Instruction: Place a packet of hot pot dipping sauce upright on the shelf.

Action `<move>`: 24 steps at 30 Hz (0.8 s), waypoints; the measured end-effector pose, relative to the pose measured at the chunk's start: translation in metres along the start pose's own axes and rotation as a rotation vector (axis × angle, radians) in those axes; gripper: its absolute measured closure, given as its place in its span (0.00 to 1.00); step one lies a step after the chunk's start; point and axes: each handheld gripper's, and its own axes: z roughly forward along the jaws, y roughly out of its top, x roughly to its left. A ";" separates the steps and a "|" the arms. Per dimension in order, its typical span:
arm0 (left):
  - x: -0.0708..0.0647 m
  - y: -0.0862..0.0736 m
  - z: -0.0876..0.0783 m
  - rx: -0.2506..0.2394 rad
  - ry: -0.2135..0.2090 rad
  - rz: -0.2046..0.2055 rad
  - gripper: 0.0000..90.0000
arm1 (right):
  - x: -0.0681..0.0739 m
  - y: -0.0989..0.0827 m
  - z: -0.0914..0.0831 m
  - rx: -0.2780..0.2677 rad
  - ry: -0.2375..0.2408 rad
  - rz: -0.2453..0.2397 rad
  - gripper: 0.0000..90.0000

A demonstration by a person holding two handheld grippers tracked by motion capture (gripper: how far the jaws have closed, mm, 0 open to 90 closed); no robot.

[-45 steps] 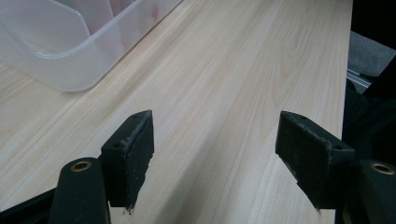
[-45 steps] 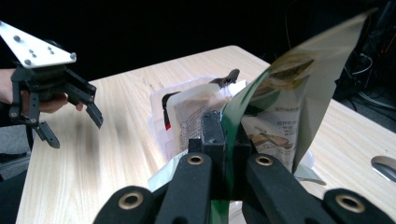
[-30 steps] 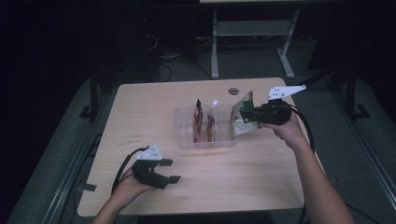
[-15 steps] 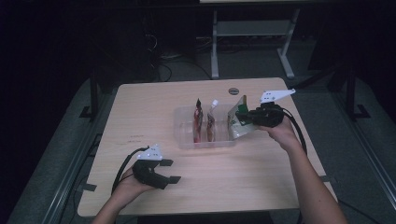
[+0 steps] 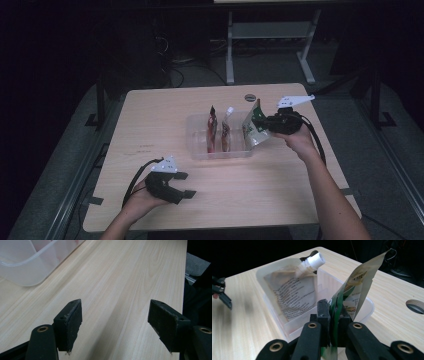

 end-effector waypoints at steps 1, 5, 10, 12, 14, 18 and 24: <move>0.000 0.000 0.000 0.000 0.000 0.000 0.30 | 0.000 0.000 0.000 0.000 0.000 0.000 0.94; 0.000 0.000 0.001 0.002 0.000 -0.001 0.30 | -0.002 0.003 0.006 -0.006 -0.019 0.009 0.93; 0.001 0.000 0.001 0.002 -0.002 -0.006 0.30 | -0.002 0.004 0.003 -0.015 -0.029 0.016 0.84; 0.001 0.000 0.001 0.001 -0.002 -0.006 0.30 | -0.002 0.005 -0.002 -0.025 -0.030 0.022 0.79; 0.001 0.000 0.001 0.003 0.000 -0.003 0.30 | -0.001 0.005 -0.005 -0.031 -0.022 0.027 0.73; 0.001 0.000 0.001 0.004 0.000 -0.002 0.30 | 0.003 0.005 -0.014 -0.038 -0.024 0.028 0.54; 0.001 0.001 0.000 0.001 0.001 -0.001 0.30 | 0.011 0.002 -0.025 -0.004 -0.059 0.050 0.36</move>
